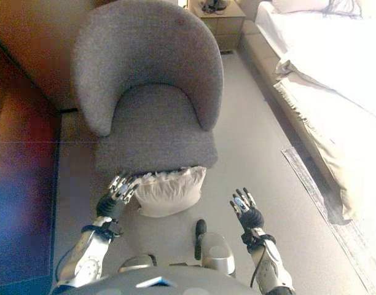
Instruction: Pick up the cushion and take it to the sofa
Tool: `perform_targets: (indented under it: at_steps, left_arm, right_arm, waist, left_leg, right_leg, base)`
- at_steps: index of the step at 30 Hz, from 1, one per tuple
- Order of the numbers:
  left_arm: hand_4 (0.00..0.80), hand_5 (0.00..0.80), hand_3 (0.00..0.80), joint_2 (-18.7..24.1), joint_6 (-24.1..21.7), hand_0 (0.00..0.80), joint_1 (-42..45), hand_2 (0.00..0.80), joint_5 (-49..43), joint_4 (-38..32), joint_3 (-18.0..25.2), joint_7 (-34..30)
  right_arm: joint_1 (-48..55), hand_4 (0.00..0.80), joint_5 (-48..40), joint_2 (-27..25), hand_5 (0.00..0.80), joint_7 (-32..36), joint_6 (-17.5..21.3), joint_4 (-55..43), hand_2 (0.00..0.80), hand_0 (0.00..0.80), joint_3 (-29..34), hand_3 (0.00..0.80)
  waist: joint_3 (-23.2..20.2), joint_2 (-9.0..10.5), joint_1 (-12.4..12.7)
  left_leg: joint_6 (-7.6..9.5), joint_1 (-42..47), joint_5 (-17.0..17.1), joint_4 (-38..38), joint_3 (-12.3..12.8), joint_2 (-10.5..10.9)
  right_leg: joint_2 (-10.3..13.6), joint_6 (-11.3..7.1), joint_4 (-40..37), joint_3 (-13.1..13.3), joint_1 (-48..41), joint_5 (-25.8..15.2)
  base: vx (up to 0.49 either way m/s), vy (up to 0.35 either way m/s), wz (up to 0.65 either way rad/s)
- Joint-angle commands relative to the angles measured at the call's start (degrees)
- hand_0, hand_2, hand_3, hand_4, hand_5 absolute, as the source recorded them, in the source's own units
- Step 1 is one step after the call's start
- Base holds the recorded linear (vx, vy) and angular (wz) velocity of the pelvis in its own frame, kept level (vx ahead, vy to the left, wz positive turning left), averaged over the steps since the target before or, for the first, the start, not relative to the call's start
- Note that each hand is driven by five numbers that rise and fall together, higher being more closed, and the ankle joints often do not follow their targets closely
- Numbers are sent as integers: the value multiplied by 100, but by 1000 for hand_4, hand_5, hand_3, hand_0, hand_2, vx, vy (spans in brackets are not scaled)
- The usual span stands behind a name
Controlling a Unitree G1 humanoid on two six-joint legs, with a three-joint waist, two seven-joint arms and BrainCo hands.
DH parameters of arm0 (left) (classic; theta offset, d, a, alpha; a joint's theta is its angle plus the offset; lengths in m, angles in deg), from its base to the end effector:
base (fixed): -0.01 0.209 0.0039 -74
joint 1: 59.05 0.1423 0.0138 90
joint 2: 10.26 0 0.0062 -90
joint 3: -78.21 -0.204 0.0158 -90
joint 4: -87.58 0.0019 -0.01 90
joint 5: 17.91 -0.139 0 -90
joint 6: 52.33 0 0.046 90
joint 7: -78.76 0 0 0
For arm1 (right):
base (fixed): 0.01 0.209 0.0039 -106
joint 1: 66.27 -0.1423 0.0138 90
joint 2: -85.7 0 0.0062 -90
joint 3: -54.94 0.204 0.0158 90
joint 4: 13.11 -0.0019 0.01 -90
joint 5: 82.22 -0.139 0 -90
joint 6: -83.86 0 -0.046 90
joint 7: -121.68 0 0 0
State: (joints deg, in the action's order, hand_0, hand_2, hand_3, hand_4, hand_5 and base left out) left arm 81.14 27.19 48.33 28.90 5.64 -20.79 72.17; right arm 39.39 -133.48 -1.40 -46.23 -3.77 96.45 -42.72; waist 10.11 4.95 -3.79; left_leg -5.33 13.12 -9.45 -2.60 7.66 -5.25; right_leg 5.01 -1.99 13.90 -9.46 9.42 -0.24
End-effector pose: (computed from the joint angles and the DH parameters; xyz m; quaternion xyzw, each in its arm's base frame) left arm 0.1173 0.2076 -0.0389 -0.2551 0.1283 0.0150 0.9583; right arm 0.1055 -0.1986 -0.0736 0.3342 0.2348 -0.0203 0.9126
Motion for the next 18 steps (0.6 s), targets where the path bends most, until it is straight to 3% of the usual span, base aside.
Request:
perform_targets:
  at_steps: [1,4,6,8,13,16,18]
  left_arm:
    - [0,0,0,108,-194,0,139,0,70,-541,164,77]
    - [0,0,0,-48,-270,0,128,0,206,-594,151,125]
    - [0,0,0,-130,-281,0,92,0,138,-570,96,161]
    - [0,0,0,-147,-300,0,17,0,61,-465,44,124]
    - [0,0,0,-158,-316,0,126,0,216,-458,192,-48]
    - [0,0,0,-185,-295,0,156,0,223,-458,260,-90]
    - [0,0,0,-196,-271,0,162,0,221,-460,279,-85]
  right_arm:
    - [-95,0,-20,-169,0,105,-21,-513,0,0,-118,0]
    - [-86,0,166,-316,0,230,-111,-475,0,0,-75,0]
    - [-120,0,263,-383,0,247,-56,-391,0,0,-86,0]
    - [-170,0,234,-429,0,290,-16,-312,0,0,-90,0]
    - [-127,0,235,-468,0,318,-62,-450,0,0,-82,0]
    - [-11,0,319,-492,0,321,-53,-615,0,0,-95,0]
    - [42,0,348,-500,0,341,-9,-665,0,0,-115,0]
  waist:
    - [-335,87,-65]
    - [-434,69,-25]
    - [-406,111,9]
    - [-294,128,82]
    - [-174,23,234]
    - [-183,-103,303]
    - [-197,-164,312]
  left_leg:
    - [327,-74,203,-1535,-43,120]
    - [123,-578,937,-2775,-107,63]
    - [107,-1108,1077,-3739,4,-43]
    - [169,-1620,1030,-4101,86,-294]
    - [181,-1767,1268,-2425,250,-417]
    - [31,-1688,1452,-1306,-129,-423]
    - [-29,-1547,1398,-917,-281,-408]
  right_leg:
    - [318,-581,-552,14,193,-532]
    - [160,-219,-623,-87,-148,-237]
    - [138,-14,-597,-123,-347,-53]
    - [112,102,-558,-152,-597,97]
    - [23,52,-589,8,-884,326]
    - [23,-68,-586,138,-956,435]
    - [61,-127,-560,196,-995,502]
  base:
    - [297,-233,3]
    - [295,-254,-10]
    - [240,-250,-9]
    - [214,-177,-6]
    - [182,-6,-1]
    - [134,76,0]
    - [144,71,-6]
